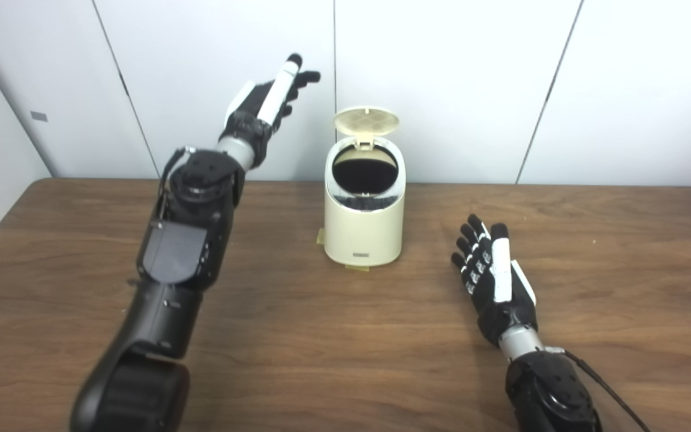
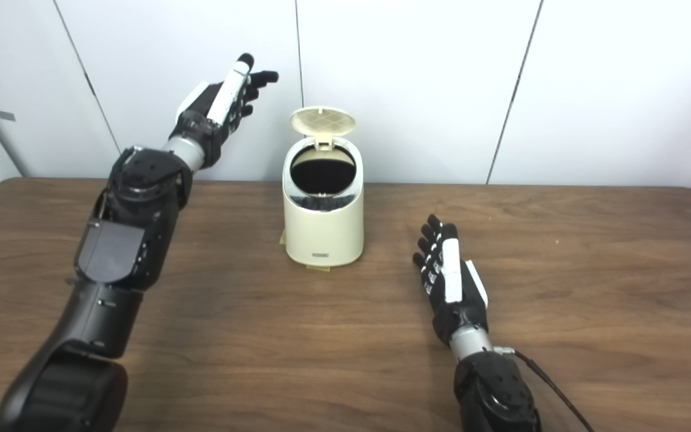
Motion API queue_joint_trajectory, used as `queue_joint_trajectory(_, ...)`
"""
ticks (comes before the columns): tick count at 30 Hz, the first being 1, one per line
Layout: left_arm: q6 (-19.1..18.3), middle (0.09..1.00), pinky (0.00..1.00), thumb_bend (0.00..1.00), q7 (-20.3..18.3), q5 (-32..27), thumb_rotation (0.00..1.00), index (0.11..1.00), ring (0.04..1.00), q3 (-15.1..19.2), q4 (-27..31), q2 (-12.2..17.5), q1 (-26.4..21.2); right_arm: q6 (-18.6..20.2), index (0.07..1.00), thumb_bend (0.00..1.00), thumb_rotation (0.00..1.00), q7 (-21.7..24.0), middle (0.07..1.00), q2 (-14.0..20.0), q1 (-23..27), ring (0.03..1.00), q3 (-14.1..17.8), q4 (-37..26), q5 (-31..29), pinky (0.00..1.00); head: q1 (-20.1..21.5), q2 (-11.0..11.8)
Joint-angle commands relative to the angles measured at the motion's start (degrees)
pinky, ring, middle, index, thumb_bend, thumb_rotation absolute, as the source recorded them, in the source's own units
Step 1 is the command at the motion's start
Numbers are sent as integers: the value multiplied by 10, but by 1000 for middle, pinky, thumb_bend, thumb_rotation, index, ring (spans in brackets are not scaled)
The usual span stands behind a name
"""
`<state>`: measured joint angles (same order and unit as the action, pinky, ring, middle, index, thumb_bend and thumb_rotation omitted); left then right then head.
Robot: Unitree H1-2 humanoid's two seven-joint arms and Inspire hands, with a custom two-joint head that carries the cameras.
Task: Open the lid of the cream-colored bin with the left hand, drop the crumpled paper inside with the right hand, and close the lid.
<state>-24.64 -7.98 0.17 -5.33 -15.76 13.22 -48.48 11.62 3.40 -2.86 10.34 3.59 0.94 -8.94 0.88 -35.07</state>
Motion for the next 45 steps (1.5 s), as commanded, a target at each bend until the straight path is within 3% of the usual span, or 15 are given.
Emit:
queue_joint_trajectory(1, 45, 920, 1000, 442, -14, 23, 1000, 802, 967, -15, 5, 13, -45, -22, 1000, 654, 1000, 3, 1000, 4, 12, 1000, -4, 1, 3, 954, 2, 1)
queue_joint_trajectory(8, 64, 890, 1000, 457, -47, 82, 1000, 756, 970, -65, 15, 33, -66, -34, 1000, 649, 1000, 3, 999, 3, 12, 1000, -14, 23, 6, 993, 1, -2)
queue_joint_trajectory(17, 50, 891, 1000, 526, -69, 153, 1000, 746, 977, -109, 36, 37, -64, -54, 1000, 630, 1000, 1, 973, 7, 18, 986, -38, 34, 36, 907, -5, -5)
queue_joint_trajectory(22, 71, 837, 997, 524, -72, 211, 1000, 716, 934, -142, 41, 42, -66, -66, 1000, 625, 1000, -6, 959, 1, 23, 979, -38, 41, 39, 912, -5, -6)
queue_joint_trajectory(26, 77, 884, 806, 549, -78, 281, 1000, 711, 902, -181, 59, 57, -67, -72, 1000, 633, 1000, -10, 957, 1, 24, 974, -37, 46, 41, 905, -5, -7)
queue_joint_trajectory(30, 98, 866, 739, 540, -89, 301, 1000, 718, 877, -189, 73, 63, -55, -74, 1000, 636, 1000, -9, 957, 3, 22, 975, -37, 48, 43, 904, -5, -7)
queue_joint_trajectory(34, 143, 847, 794, 531, -88, 341, 1000, 769, 869, -204, 78, 76, -47, -74, 1000, 640, 1000, -10, 951, 4, 22, 974, -36, 49, 44, 901, -5, -10)
queue_joint_trajectory(39, 152, 887, 853, 537, -101, 374, 1000, 808, 916, -205, 86, 81, -37, -70, 1000, 653, 1000, -11, 950, 4, 22, 979, -36, 43, 46, 901, -7, -12)
queue_joint_trajectory(45, 168, 861, 837, 519, -109, 395, 1000, 800, 909, -199, 99, 89, -22, -55, 1000, 655, 1000, -19, 956, -1, 22, 996, -37, 33, 55, 948, -9, -14)
